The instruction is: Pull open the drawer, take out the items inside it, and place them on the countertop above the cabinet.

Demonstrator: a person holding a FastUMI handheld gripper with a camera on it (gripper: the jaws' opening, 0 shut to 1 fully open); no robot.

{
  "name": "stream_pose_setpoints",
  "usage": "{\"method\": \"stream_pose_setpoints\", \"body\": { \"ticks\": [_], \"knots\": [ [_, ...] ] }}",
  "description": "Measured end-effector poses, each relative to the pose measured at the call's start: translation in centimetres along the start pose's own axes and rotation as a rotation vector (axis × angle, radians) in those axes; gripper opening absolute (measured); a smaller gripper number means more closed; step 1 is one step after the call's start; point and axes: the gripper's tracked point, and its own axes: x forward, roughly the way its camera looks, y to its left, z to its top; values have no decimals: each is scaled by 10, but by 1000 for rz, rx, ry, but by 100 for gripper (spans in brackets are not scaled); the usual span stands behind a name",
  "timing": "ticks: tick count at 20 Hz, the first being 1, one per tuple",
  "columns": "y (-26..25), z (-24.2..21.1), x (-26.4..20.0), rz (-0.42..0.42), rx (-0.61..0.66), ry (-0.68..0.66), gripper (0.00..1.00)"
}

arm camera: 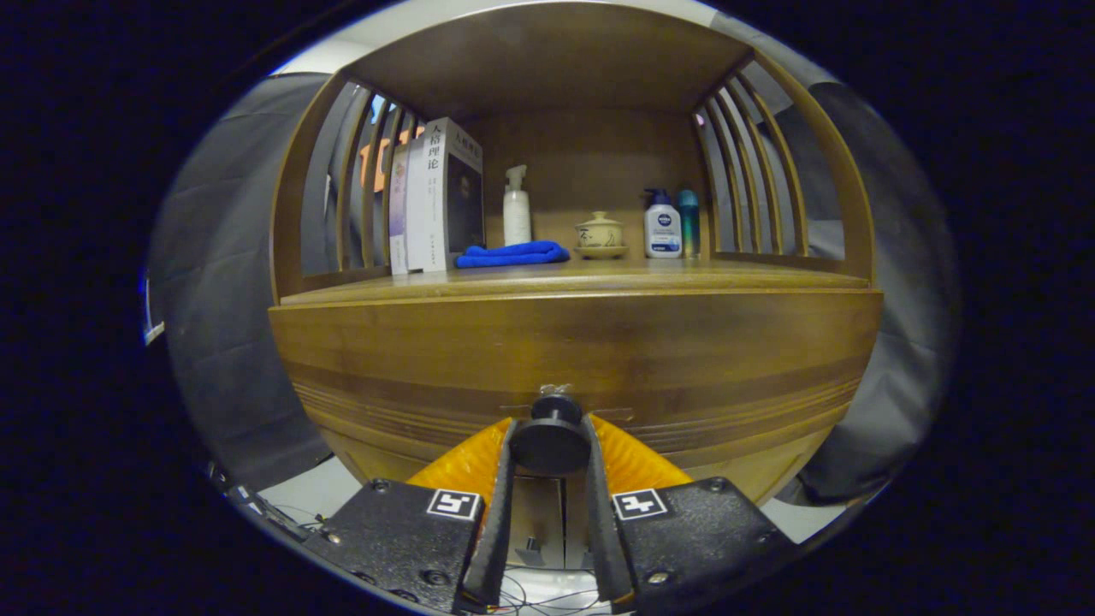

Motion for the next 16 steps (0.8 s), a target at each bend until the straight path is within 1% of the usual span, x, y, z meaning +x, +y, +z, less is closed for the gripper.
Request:
{"method": "stream_pose_setpoints", "body": {
  "ticks": [4,6,10,16],
  "knots": [
    [0,0,0,20,-5,11,35],
    [-1,0,-1,19,-8,25,32],
    [0,-2,-8,21,-19,33,32],
    [2,-13,-47,38,-28,32,32]
  ]
}}
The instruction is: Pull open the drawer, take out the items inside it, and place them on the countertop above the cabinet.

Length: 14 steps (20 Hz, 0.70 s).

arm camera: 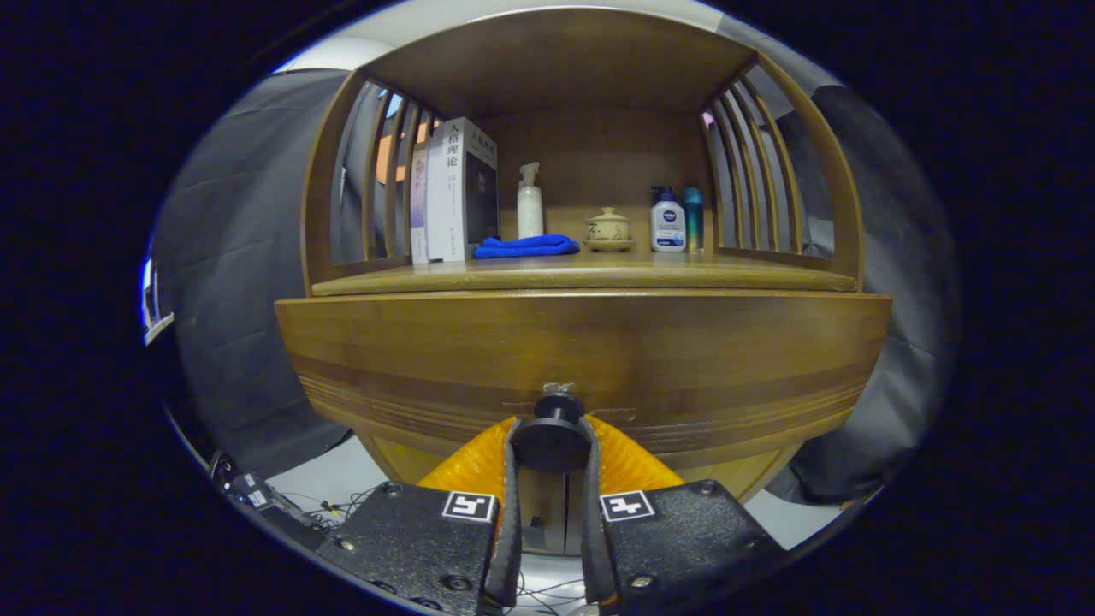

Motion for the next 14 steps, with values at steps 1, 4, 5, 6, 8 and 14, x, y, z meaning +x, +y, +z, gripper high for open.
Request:
{"method": "stream_pose_setpoints", "body": {
  "ticks": [1,4,5,6,8,14],
  "knots": [
    [1,-3,-8,3,1,-2,32],
    [3,-10,-31,11,13,-2,32],
    [4,-13,-39,13,17,-2,32],
    [5,-15,-47,18,28,-1,32],
    [7,-20,-63,29,53,2,32],
    [7,-32,-97,39,59,15,31]
  ]
}}
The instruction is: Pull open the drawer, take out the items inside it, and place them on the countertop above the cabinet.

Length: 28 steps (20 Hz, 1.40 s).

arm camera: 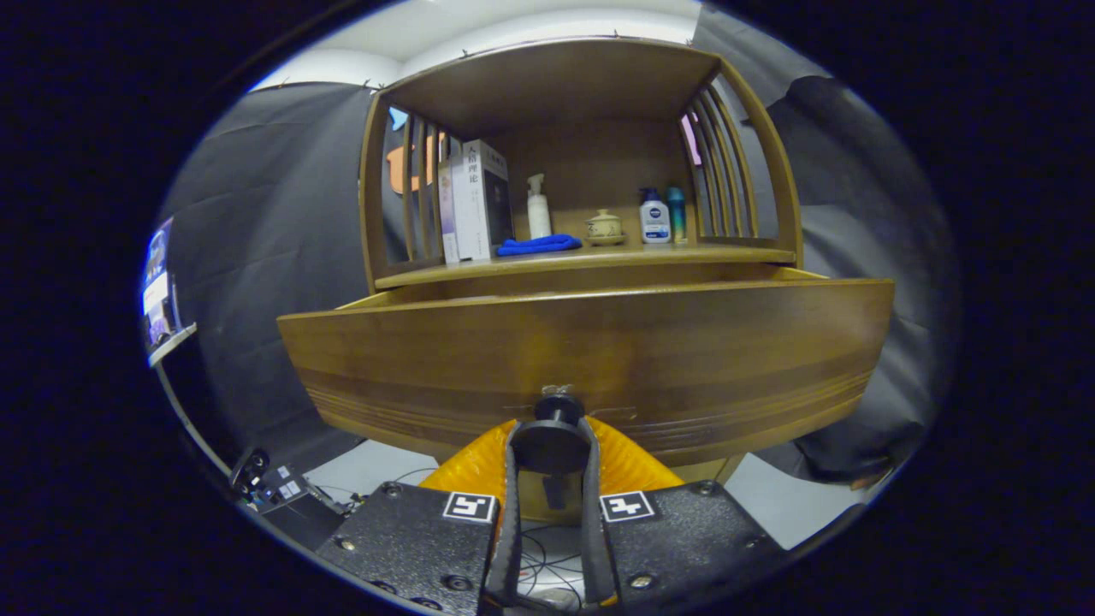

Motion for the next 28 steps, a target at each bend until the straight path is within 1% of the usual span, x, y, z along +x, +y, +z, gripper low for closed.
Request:
{"method": "stream_pose_setpoints", "body": {
  "ticks": [2,5,6,7,13,16,18,21,22,24,25,28],
  "knots": [
    [2,-4,-8,5,16,4,31],
    [2,-16,-12,13,9,28,31],
    [3,-12,-13,11,11,4,31],
    [1,-16,-13,10,7,22,31],
    [1,-16,-13,-4,-6,18,32],
    [-1,-14,-14,-32,3,15,41],
    [3,-1,-24,-20,-3,-55,47],
    [2,43,-46,-17,-41,-185,88],
    [1,64,-55,-19,-52,-215,100],
    [2,97,-61,-7,-69,-244,100],
    [4,115,-59,11,-71,-234,100],
    [5,154,-36,47,-76,-130,100]
  ]
}}
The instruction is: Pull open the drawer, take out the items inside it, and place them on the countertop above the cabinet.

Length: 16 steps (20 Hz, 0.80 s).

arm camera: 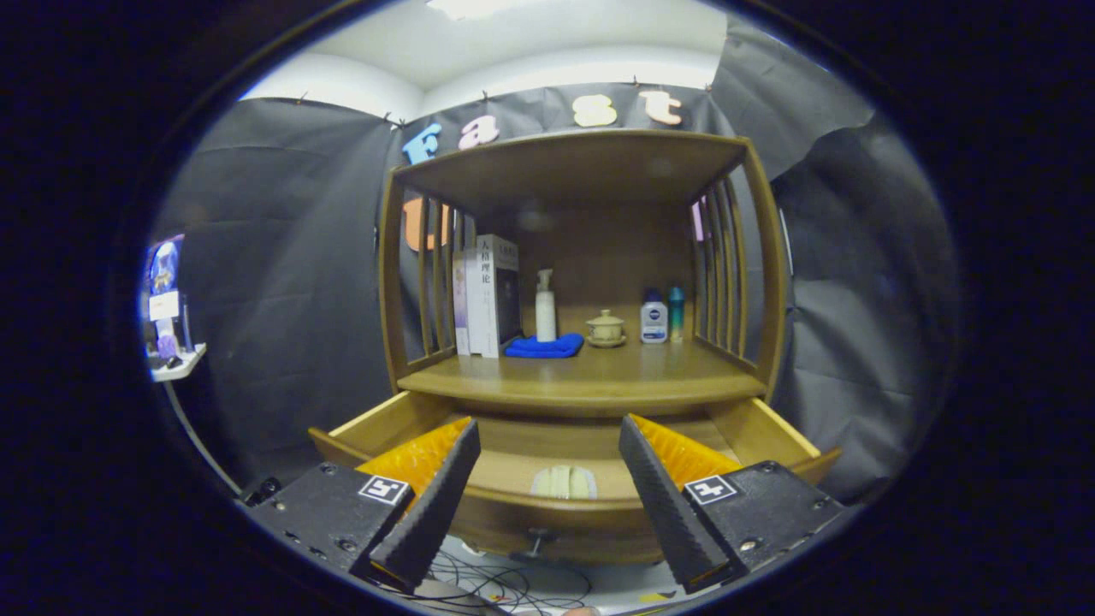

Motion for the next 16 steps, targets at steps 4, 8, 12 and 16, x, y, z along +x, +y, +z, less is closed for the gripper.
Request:
{"method": "stream_pose_setpoints", "body": {
  "ticks": [4,8,12,16],
  "knots": [
    [3,10,33,33,55,183,100],
    [-7,-28,64,-4,15,431,98],
    [-10,-65,84,-8,106,598,95],
    [-18,-97,102,-46,104,704,87]
  ]
}}
